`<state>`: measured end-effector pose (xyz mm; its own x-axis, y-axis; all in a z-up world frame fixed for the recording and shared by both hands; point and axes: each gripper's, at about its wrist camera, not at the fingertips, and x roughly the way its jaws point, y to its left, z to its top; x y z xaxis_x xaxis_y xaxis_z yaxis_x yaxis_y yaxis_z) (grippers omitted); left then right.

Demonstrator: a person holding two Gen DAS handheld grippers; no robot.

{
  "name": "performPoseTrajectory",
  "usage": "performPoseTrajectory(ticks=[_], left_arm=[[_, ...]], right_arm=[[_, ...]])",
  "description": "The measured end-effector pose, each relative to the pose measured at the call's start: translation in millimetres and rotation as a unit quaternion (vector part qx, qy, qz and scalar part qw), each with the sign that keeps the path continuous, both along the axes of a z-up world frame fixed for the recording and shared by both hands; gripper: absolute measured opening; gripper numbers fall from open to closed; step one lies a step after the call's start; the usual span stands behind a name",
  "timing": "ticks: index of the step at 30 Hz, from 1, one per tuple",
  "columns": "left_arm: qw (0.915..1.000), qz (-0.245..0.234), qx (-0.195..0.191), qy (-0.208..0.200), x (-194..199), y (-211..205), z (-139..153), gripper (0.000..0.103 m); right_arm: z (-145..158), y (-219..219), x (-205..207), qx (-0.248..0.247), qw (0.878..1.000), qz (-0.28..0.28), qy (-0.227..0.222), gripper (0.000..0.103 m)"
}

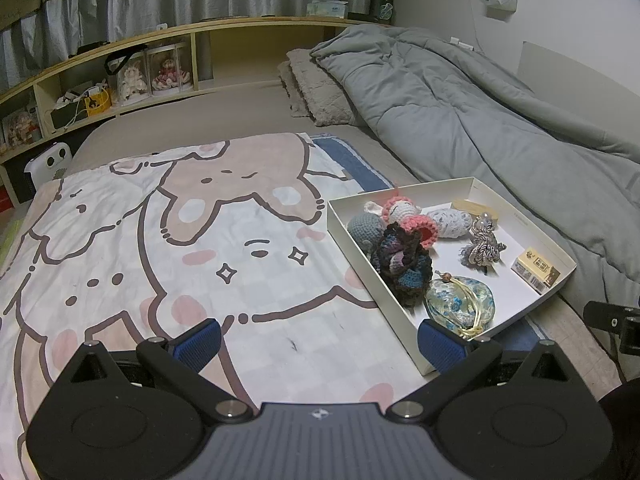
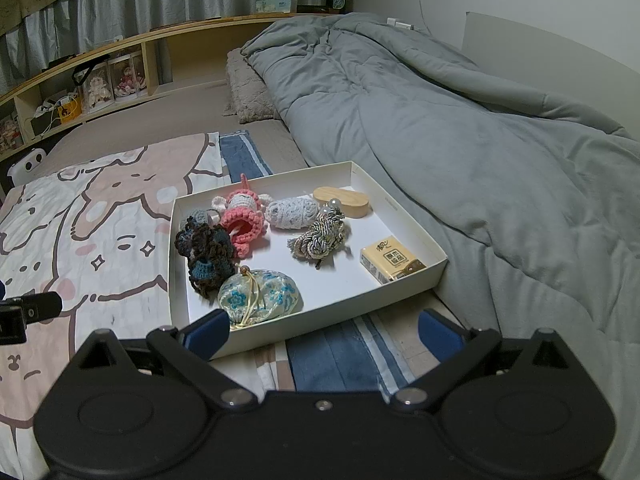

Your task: Organize objects

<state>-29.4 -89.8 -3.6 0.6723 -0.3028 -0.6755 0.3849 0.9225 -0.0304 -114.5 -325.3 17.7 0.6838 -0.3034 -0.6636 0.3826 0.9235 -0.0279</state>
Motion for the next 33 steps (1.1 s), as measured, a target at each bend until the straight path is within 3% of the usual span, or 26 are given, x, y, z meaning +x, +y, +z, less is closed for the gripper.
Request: performPoseTrajectory(ticks=[33], left_arm=[[1.0,-0.001,-0.001,0.004,-1.8,-2.6,-0.9,0.103]], right_arm=[[0.7,-0.4,-0.1,0.0,1.0,0.0,0.0,0.102]])
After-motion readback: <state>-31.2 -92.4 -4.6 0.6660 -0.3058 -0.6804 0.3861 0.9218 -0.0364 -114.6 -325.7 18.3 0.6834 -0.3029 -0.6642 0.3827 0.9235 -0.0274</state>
